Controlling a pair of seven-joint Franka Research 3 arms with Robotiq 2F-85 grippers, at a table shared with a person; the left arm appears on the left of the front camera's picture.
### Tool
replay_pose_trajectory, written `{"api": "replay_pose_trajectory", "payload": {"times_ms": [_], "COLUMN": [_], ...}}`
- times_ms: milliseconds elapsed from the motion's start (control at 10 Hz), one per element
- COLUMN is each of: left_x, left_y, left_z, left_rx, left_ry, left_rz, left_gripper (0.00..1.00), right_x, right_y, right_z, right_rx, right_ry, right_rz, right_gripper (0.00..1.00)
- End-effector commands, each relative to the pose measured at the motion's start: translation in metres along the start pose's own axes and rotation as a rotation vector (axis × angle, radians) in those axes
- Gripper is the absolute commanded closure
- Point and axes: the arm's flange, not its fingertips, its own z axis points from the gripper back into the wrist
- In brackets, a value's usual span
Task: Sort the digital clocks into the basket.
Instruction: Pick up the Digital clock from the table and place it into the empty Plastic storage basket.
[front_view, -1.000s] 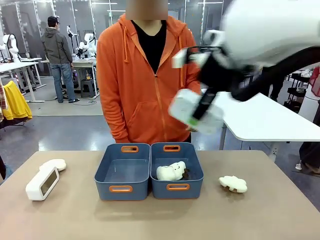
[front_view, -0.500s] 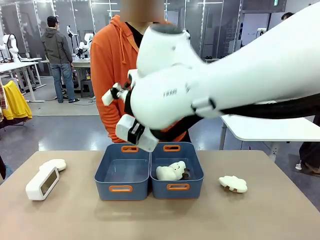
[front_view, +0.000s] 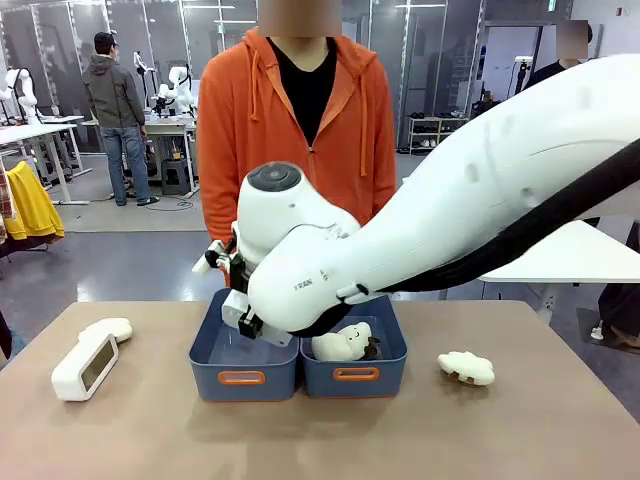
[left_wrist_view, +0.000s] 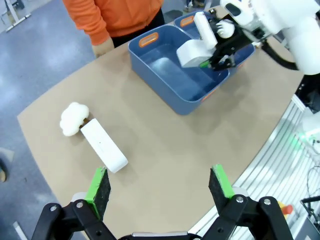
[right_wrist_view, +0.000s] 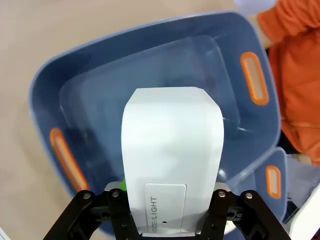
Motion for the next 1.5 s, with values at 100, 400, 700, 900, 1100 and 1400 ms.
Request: {"api": "replay_pose_trajectory", "payload": {"times_ms": [100,400,700,900,1100,1400], "left_x": [0.001,0.001,0.001,0.001,0.001,0.001], "left_y": [0.003,0.003,0.003,0.003,0.003,0.003], "left_z": [0.001,0.001,0.001,0.001,0.001,0.001], "left_rx": [-0.012,-0.012,-0.012,-0.012,-0.012,-0.012], "left_ry": [-0.001,-0.001,-0.001,-0.001,-0.001,-0.001], "left_rz": [-0.015,-0.015,-0.015,-0.015,-0.015,-0.015], "left_gripper": [0.0,0.0,0.0,0.0,0.0,0.0], "right_x": [0.028,0.024,0.021,0.021,0.021,0.021], "right_y": [0.011,0.009,0.009,0.009,0.009,0.009], "right_z": [-0.013,-0.026,-0.025,-0.025,-0.025,-0.025], "right_rx": [0.018,0.034,0.037,0.037,0.037,0.037], "right_ry": [0.038,0.072,0.061,0.061,0.061,0.061], "right_rz": [-0.016,-0.021,0.0,0.0,0.0,0.0], "right_gripper": [0.45,0.12,0.0,0.0,0.0,0.0]}}
